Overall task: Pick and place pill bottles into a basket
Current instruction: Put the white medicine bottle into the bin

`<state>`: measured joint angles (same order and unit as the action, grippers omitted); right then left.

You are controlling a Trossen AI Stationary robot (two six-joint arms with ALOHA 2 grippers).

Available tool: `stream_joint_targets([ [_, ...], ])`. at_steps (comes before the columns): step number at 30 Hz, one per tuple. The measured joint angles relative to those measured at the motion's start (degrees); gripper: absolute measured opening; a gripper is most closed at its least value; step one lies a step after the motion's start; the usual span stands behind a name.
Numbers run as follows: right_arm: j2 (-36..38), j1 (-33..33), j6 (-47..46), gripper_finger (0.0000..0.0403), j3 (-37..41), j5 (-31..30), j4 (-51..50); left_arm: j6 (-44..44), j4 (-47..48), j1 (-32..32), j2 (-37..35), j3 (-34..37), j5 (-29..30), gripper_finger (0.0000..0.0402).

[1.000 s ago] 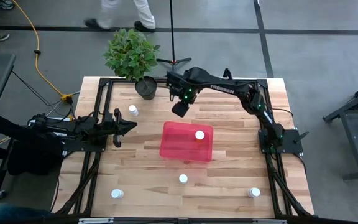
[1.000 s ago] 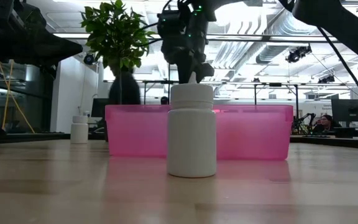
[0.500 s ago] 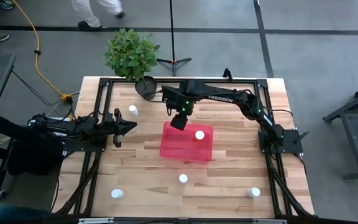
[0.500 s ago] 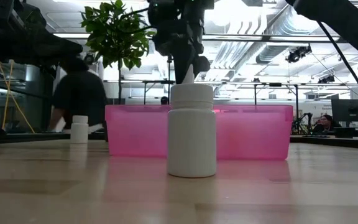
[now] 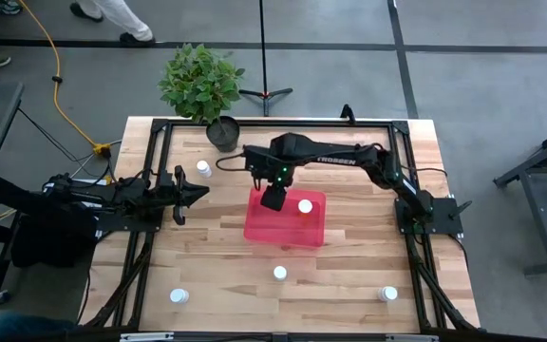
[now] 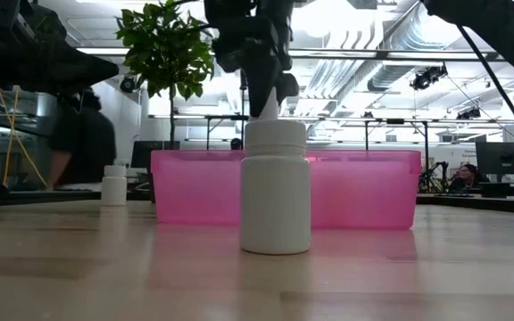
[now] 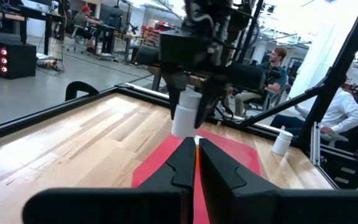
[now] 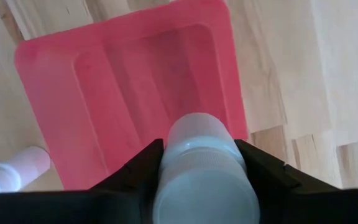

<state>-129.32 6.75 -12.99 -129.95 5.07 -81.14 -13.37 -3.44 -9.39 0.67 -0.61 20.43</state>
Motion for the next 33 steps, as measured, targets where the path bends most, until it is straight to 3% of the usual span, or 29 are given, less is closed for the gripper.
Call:
stream_joint_targets([
  [19, 0.0, -2.4, -1.5, 0.0162, 0.1, -2.4, 2.6, 0.0, 0.0, 0.0, 0.0, 0.0, 0.0, 0.0058],
  [33, -0.1, -3.5, -2.4, 0.0162, 9.1, -0.2, 7.5, 0.0, 0.0, 0.0, 0.0, 0.0, 0.0, 0.0058],
])
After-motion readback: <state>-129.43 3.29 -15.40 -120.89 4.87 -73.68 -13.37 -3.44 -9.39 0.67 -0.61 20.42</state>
